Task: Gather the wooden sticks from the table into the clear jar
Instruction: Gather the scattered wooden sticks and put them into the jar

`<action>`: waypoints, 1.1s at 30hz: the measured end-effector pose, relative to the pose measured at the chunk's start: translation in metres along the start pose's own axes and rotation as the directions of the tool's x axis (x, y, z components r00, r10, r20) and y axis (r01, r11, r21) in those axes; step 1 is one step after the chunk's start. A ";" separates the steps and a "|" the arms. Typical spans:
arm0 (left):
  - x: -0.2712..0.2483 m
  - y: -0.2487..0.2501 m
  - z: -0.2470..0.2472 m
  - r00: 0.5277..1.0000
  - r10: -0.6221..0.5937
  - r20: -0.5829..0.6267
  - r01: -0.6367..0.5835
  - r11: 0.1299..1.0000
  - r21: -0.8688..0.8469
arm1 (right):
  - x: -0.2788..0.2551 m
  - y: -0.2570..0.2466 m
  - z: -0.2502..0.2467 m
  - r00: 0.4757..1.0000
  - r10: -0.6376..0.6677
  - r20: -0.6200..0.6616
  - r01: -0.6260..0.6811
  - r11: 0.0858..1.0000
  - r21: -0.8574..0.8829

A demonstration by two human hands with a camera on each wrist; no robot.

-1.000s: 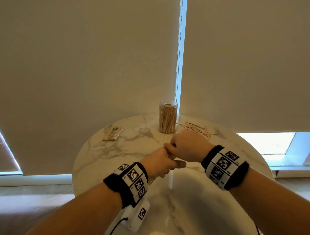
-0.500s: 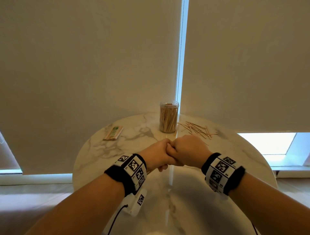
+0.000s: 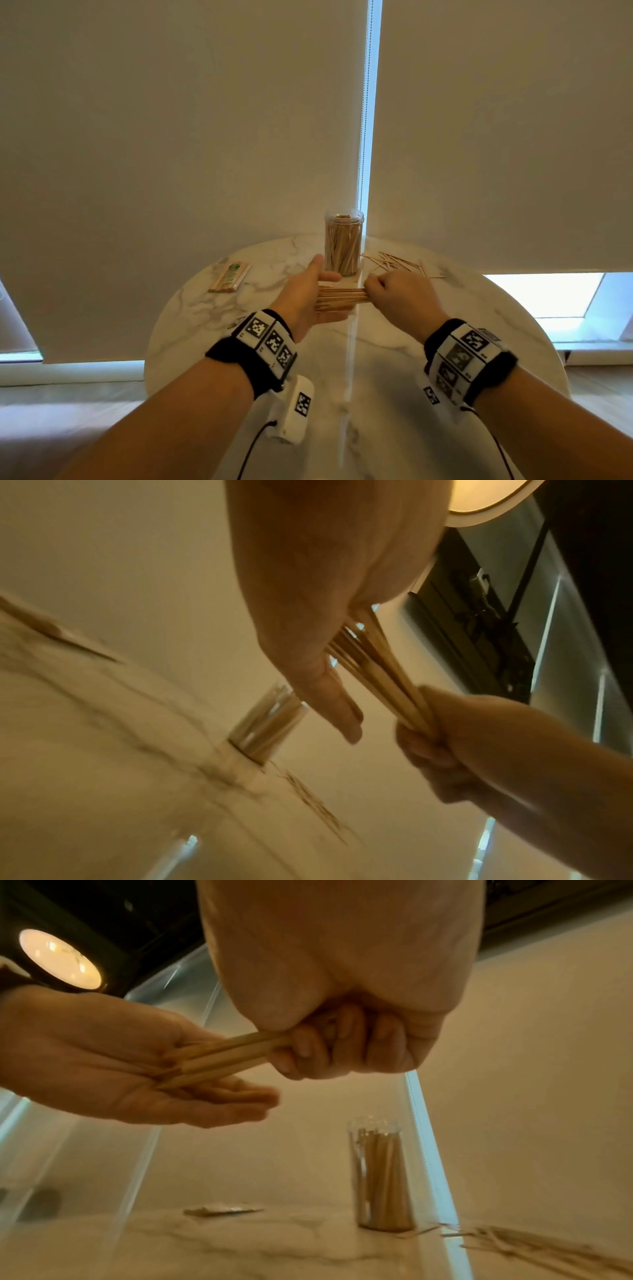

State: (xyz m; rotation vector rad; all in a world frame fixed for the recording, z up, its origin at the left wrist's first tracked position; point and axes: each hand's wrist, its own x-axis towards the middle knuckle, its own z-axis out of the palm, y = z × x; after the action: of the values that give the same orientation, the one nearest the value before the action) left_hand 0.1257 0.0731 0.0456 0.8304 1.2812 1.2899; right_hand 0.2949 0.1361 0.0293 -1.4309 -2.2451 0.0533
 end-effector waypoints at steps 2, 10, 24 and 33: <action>-0.002 0.001 0.011 0.999 0.037 -0.008 -0.037 0.998 -0.053 | -0.003 -0.010 0.003 1.000 0.002 0.014 -0.003 0.998 0.062; 0.005 0.008 0.005 0.995 0.069 -0.073 -0.065 0.996 0.056 | -0.006 -0.010 0.002 0.997 0.013 0.074 -0.010 0.999 -0.035; 0.023 -0.014 -0.003 0.888 0.454 -0.069 -0.313 0.708 0.633 | -0.007 -0.023 -0.001 0.988 0.052 0.143 -0.078 0.981 0.179; 0.018 -0.012 0.007 0.840 0.542 0.013 -0.343 0.513 0.787 | 0.000 -0.024 -0.005 0.998 0.037 0.044 -0.041 0.995 0.095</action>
State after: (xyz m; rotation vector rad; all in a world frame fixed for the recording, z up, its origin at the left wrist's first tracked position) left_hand 0.1319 0.0905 0.0318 1.7675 1.9552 1.2328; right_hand 0.2772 0.1240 0.0404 -1.4346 -2.2172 0.2033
